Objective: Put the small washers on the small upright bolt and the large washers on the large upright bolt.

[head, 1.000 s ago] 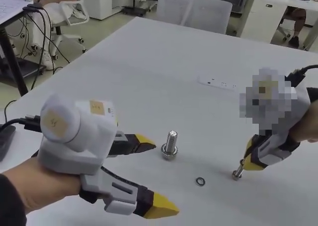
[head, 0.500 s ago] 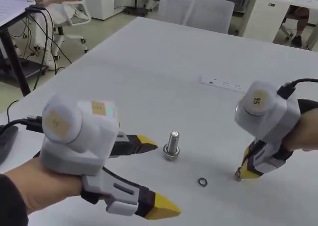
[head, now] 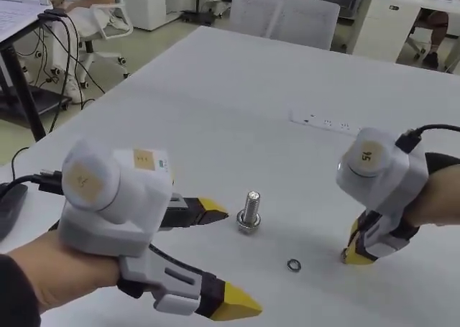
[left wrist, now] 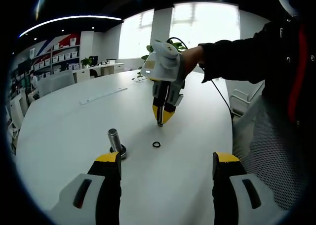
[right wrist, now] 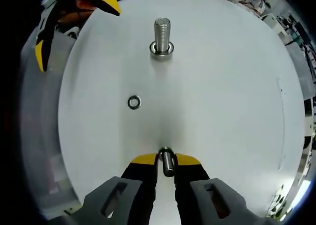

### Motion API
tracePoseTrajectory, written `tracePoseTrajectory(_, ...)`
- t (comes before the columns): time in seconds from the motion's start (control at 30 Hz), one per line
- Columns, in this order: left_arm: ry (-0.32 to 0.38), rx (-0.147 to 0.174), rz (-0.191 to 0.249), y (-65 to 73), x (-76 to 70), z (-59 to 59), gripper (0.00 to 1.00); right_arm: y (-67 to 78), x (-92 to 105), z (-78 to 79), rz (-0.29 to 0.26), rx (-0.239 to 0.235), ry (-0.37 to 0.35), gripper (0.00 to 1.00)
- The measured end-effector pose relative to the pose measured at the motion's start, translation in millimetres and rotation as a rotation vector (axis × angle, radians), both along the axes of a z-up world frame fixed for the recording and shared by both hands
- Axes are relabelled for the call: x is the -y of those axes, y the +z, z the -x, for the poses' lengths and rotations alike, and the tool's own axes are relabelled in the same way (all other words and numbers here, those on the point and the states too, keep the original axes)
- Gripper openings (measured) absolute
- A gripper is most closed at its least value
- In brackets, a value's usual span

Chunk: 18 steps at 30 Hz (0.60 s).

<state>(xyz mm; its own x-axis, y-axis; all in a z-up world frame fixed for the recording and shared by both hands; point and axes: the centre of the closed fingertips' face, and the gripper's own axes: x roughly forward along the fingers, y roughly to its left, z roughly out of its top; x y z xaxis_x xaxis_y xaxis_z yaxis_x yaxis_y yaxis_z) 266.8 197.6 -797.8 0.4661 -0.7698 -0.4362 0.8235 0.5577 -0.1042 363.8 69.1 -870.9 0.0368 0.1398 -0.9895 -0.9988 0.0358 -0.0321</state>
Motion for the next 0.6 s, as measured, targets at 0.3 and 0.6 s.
tracePoseTrajectory(0.3,0.0,0.001,0.0,0.3,0.4,0.5,0.75,-1.5,0.5,-0.4,-0.002,0.001,-0.001,0.17)
tracePoseTrajectory(0.6,0.0,0.0,0.001,-0.2,0.6,0.5,0.75,-0.1,2.6,-0.1,-0.012,0.0,-0.016,0.25)
